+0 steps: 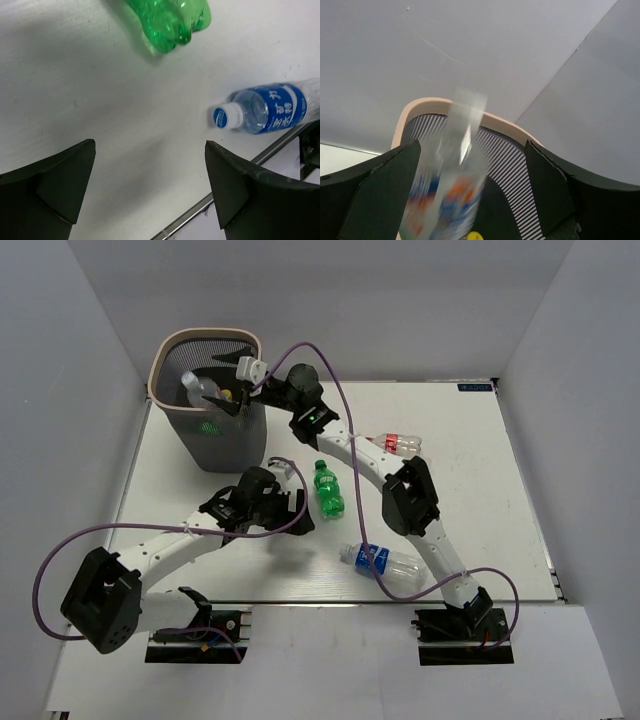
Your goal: Put the plastic bottles in the bin
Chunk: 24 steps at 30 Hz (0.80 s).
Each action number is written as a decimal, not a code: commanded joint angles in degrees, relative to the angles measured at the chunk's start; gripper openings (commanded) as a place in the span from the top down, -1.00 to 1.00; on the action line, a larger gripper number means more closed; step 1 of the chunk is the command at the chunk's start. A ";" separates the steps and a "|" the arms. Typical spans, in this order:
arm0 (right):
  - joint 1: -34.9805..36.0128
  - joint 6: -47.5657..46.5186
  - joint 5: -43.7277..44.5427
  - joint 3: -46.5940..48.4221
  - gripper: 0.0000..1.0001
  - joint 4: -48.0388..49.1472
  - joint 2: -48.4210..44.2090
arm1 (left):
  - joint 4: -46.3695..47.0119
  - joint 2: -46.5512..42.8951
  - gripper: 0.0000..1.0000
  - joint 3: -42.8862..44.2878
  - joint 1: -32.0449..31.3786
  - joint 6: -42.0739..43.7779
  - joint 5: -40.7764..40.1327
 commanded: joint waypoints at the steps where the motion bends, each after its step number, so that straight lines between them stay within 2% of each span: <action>1: -0.88 -0.09 2.43 1.33 -0.81 4.98 -3.00 | 1.15 -1.42 -1.00 2.65 -0.78 -0.65 -3.67; 7: -3.52 2.36 4.62 -5.78 -0.81 4.11 -14.33 | 5.11 4.97 -1.00 8.00 -1.92 -1.26 -6.93; 10: -5.54 4.47 5.76 -11.67 -0.65 3.06 -21.18 | 5.64 8.41 -1.00 12.21 -2.45 -1.26 -8.60; 12: -7.65 6.22 7.08 -16.13 -0.06 0.26 -25.33 | 5.64 12.10 -1.00 14.51 -3.06 -0.74 -11.05; 13: -8.87 6.75 7.78 -17.38 0.33 -0.54 -28.21 | 4.95 13.33 -1.00 16.69 -3.06 -0.74 -11.68; 14: -10.01 7.11 11.88 -18.61 0.99 -1.59 -31.11 | 4.24 14.65 -1.00 17.85 -3.67 -0.74 -12.55; 17: -13.35 7.64 17.52 -25.29 1.00 -11.07 -37.28 | -0.31 19.66 -1.00 22.94 -4.21 -2.05 -18.16; 19: -16.08 8.34 18.86 -30.46 1.00 -21.15 -40.78 | -2.52 22.99 -1.00 26.02 -4.73 -3.98 -19.67; 20: -16.70 8.17 19.65 -32.32 0.94 -25.21 -43.16 | -3.49 23.97 -1.00 26.82 -4.73 -4.77 -20.46; 21: -19.40 8.25 19.83 -34.43 0.37 -26.72 -44.40 | -4.89 24.94 -1.00 28.22 -5.26 -5.91 -21.08; 22: -20.56 8.78 19.57 -40.89 0.06 -27.96 -47.28 | -5.69 25.90 -1.00 28.93 -5.26 -6.53 -21.70; 24: -23.02 8.87 18.52 -44.80 -0.41 -34.02 -51.08 | -7.62 29.15 -1.00 30.33 -5.87 -7.33 -22.32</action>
